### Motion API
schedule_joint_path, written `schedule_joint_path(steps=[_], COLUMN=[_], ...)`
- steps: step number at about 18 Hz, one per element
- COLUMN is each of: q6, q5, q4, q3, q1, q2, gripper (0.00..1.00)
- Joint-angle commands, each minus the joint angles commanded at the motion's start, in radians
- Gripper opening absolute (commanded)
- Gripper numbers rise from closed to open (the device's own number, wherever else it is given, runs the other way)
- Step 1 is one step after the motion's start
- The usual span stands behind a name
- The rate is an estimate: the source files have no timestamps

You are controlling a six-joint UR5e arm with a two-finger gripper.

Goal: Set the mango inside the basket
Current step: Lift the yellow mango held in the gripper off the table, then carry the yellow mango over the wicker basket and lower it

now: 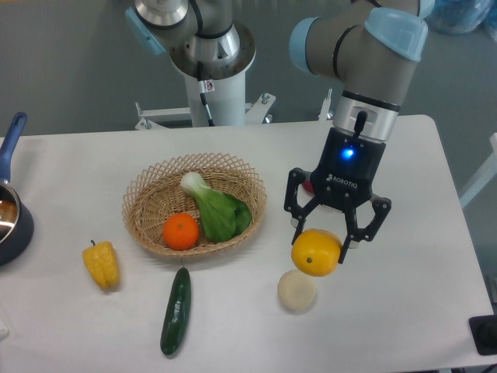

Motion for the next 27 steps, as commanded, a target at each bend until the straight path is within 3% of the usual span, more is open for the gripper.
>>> schedule_joint_path(steps=[14, 23, 25, 27], q6=[-0.008, -0.005, -0.002, 0.0], q5=[0.017, 0.271, 0.322, 0.391], q4=[-0.003, -0.009, -0.011, -0.009], q3=[-0.017, -0.025, -0.049, -0.113], q1=[-0.009, -0.104, -0.129, -0.155], q2=[0.002, -0.008, -0.003, 0.009], gripper=[0.14, 0.14, 0.14, 0.14])
